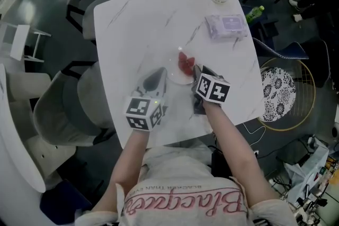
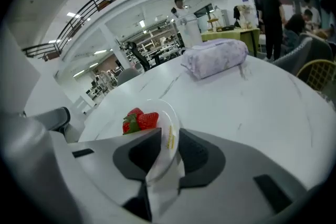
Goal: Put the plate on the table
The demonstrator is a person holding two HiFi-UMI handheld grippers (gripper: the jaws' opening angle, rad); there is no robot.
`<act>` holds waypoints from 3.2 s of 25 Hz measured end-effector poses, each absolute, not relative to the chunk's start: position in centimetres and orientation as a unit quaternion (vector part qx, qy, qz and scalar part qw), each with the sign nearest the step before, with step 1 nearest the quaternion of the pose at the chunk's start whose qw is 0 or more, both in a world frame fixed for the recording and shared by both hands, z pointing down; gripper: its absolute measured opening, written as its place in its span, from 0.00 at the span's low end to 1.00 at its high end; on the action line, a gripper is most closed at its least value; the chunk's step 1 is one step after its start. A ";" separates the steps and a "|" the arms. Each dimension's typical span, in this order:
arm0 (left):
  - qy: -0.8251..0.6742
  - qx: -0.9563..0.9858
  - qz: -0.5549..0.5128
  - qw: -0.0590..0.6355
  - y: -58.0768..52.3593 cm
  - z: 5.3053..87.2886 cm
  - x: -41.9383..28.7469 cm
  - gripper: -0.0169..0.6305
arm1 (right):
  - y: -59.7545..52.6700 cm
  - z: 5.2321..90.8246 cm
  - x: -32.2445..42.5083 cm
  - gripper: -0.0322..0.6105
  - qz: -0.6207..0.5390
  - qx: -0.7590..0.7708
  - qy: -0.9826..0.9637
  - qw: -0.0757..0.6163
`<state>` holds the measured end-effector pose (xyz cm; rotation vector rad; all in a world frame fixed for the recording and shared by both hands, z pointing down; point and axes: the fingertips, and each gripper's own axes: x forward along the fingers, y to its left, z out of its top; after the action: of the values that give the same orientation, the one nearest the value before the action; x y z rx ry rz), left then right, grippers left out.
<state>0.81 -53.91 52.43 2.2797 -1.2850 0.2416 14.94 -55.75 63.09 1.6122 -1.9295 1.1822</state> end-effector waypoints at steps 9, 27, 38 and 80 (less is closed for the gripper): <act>-0.477 0.839 0.088 0.246 -53.7 52.1 0.3 0.03 | -56.0 62.1 15.4 0.20 0.338 0.597 -0.693 0.222; -0.507 0.851 0.052 0.128 -46.2 43.7 1.6 0.03 | -47.4 45.3 14.7 0.06 0.166 0.518 -0.833 0.101; -0.515 0.856 0.023 0.039 -38.0 36.0 4.0 0.03 | -37.7 36.9 14.6 0.05 0.083 0.475 -0.874 0.056; -0.474 0.879 -0.028 -0.036 -33.0 28.1 4.9 0.03 | -32.2 29.2 11.3 0.05 -0.011 0.492 -0.870 0.014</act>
<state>4.94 -33.03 28.11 2.8286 -1.5238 -0.0916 11.26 -32.19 29.22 1.5322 -2.7106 -0.0342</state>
